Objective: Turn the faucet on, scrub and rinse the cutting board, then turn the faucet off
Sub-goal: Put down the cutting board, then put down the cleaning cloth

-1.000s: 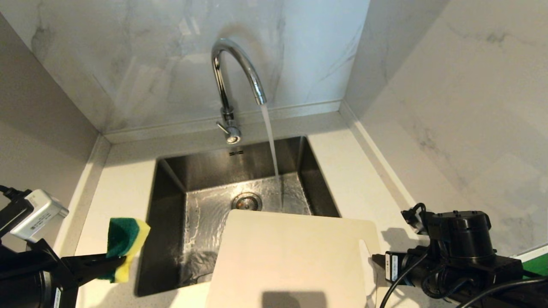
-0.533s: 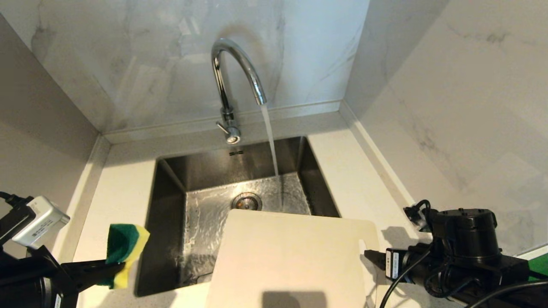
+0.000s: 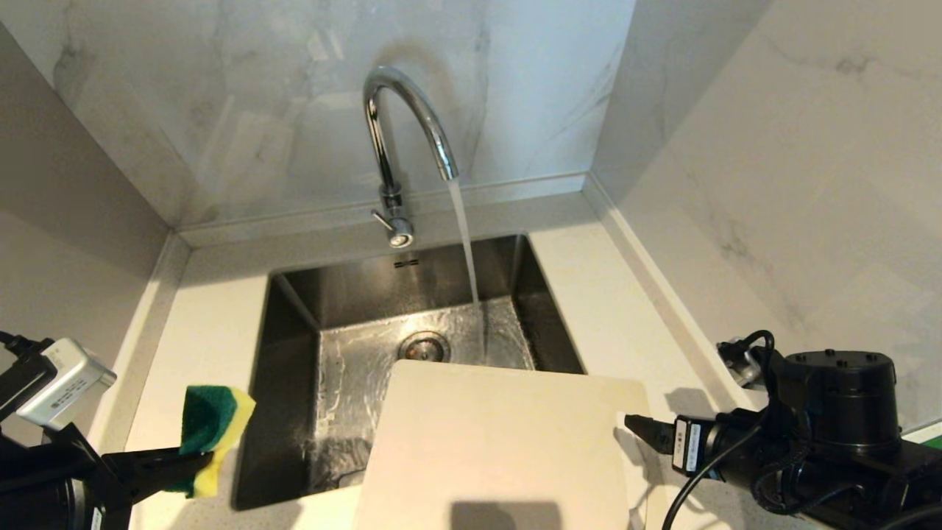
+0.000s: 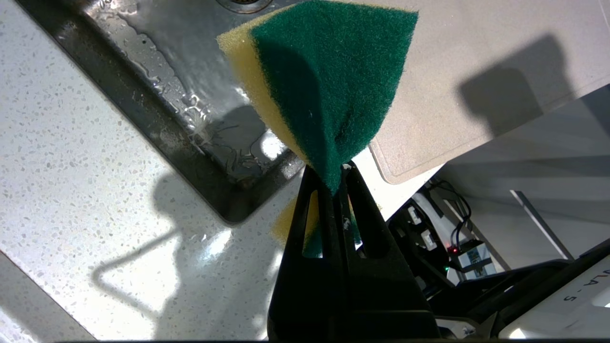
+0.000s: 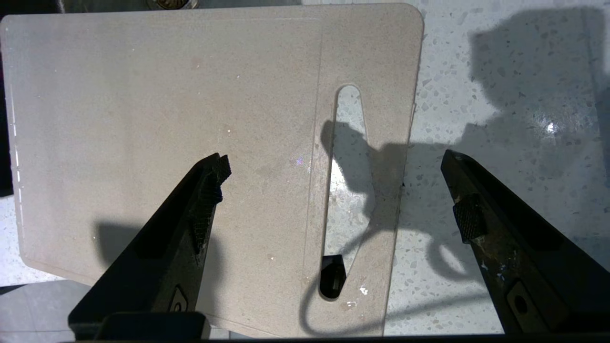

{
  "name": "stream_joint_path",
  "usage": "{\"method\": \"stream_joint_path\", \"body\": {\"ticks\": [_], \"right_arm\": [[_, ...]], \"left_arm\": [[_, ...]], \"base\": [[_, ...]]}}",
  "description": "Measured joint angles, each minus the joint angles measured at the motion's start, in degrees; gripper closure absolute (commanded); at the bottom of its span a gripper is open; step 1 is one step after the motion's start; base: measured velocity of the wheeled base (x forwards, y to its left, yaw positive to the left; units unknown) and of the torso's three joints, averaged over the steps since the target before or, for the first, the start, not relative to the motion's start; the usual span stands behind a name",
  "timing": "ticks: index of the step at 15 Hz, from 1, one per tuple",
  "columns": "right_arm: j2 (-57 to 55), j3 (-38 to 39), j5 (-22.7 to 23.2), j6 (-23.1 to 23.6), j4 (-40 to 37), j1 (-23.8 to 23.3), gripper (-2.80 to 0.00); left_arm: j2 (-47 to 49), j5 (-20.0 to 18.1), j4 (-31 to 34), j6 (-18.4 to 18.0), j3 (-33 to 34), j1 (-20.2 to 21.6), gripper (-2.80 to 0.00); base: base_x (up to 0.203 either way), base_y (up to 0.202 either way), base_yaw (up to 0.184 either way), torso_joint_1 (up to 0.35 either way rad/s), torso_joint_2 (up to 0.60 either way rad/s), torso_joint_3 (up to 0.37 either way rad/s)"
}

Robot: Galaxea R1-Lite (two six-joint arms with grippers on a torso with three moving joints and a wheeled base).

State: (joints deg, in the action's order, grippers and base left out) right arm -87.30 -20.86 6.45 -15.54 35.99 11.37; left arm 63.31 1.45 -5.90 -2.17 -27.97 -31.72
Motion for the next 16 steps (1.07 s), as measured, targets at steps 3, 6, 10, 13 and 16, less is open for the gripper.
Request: {"method": "stream_joint_path", "body": {"ticks": [3,6,10,13,16], "right_arm": [[0.3,-0.1,0.0,-2.5,-0.1,0.0,-2.80],[0.7,-0.1,0.4,-3.0,-0.1,0.0,0.00],[1.2,-0.2,0.4,-3.9,-0.3,0.0,0.00],[1.7,-0.1,2.0,-6.6,-0.3,0.1,0.00],[2.2,0.0,2.1,-6.7,-0.4,0.1,0.00]], "left_arm": [[0.0,0.0,0.0,0.0,0.4,0.0,0.00],[0.0,0.1,0.0,0.0,0.6,0.0,0.00],[0.0,0.0,0.1,0.0,0.7,0.0,0.00],[0.0,0.0,0.1,0.0,0.8,0.0,0.00],[0.0,0.0,0.1,0.0,0.9,0.0,0.00]], "base": [[0.000,0.000,0.000,0.000,0.00,0.000],[0.000,0.000,0.000,0.000,0.00,0.000],[0.000,0.000,0.000,0.000,0.00,0.000],[0.000,0.000,0.000,0.000,0.00,0.000],[0.000,0.000,0.000,0.000,0.00,0.000]]}}
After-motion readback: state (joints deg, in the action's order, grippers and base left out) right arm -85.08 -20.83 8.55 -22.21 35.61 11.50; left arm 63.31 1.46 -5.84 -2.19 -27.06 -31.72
